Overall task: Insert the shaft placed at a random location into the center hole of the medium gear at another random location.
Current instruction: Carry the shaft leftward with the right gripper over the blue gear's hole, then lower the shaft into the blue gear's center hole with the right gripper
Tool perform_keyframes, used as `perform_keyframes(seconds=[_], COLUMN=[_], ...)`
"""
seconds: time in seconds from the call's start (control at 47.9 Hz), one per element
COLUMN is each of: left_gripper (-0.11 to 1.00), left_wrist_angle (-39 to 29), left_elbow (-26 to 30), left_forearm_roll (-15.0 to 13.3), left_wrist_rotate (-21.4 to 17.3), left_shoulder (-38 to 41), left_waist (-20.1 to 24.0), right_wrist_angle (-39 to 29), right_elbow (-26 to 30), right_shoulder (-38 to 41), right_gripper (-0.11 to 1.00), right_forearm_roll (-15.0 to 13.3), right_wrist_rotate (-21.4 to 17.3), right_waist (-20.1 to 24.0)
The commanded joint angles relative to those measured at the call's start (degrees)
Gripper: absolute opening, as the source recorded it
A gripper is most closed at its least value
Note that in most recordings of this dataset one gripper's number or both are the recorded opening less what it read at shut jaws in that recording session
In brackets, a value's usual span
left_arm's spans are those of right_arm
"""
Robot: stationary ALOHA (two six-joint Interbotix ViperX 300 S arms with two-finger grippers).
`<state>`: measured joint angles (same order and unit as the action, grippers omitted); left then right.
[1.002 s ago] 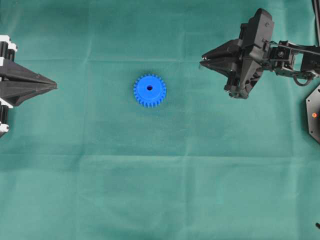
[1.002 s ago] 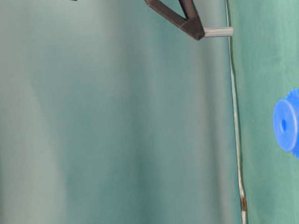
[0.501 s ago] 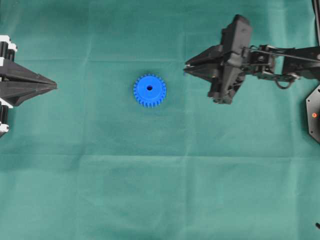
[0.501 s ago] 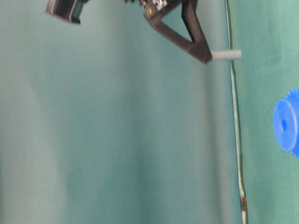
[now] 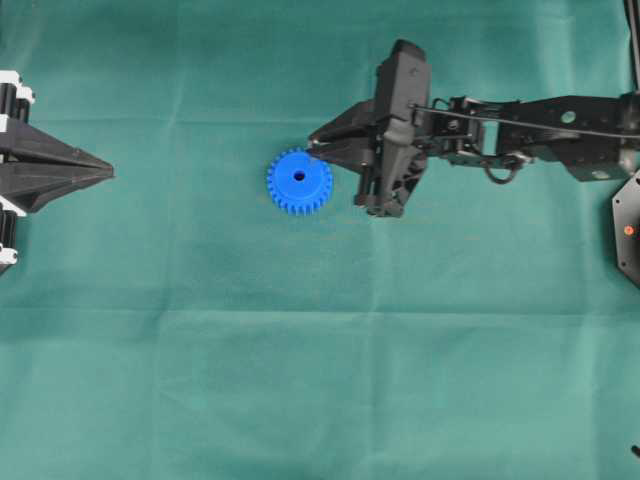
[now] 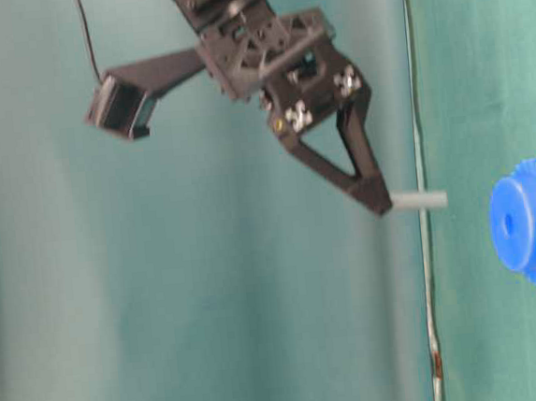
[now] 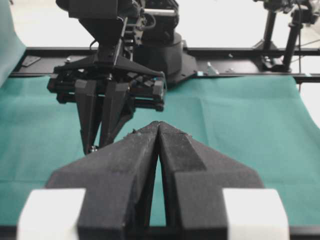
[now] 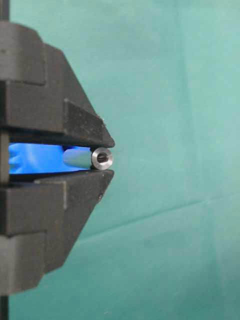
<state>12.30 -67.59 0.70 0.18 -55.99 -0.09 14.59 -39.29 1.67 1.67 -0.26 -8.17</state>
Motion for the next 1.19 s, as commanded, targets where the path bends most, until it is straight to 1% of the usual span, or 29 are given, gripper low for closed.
perform_keyframes(seconds=[0.0,0.209,0.459,0.668,0.981,1.169], left_gripper=[0.0,0.0,0.0,0.0,0.0,0.0], left_wrist_angle=[0.3,0.3,0.3,0.3,-0.1,-0.2], left_elbow=[1.6,1.6,1.5,1.5,1.5,1.5], left_forearm_roll=[0.2,0.2,0.1,0.2,0.2,0.2], left_wrist_rotate=[0.1,0.1,0.1,0.1,0.1,0.1], left_shoulder=[0.2,0.2,0.2,0.3,0.3,0.2], left_waist=[0.1,0.1,0.1,0.1,0.1,0.1], right_wrist_angle=[0.9,0.8,1.1,2.7,3.0,3.1], right_elbow=[2.6,3.9,3.9,4.0,4.0,4.0], right_shoulder=[0.2,1.5,2.9,4.9,6.9,7.5], right_gripper=[0.14,0.14,0.14,0.14,0.14,0.14], right_forearm_roll=[0.2,0.2,0.4,0.6,1.2,1.1], right_wrist_rotate=[0.1,0.1,0.0,0.0,0.0,-0.1], right_waist=[0.3,0.6,0.7,0.7,0.7,0.7])
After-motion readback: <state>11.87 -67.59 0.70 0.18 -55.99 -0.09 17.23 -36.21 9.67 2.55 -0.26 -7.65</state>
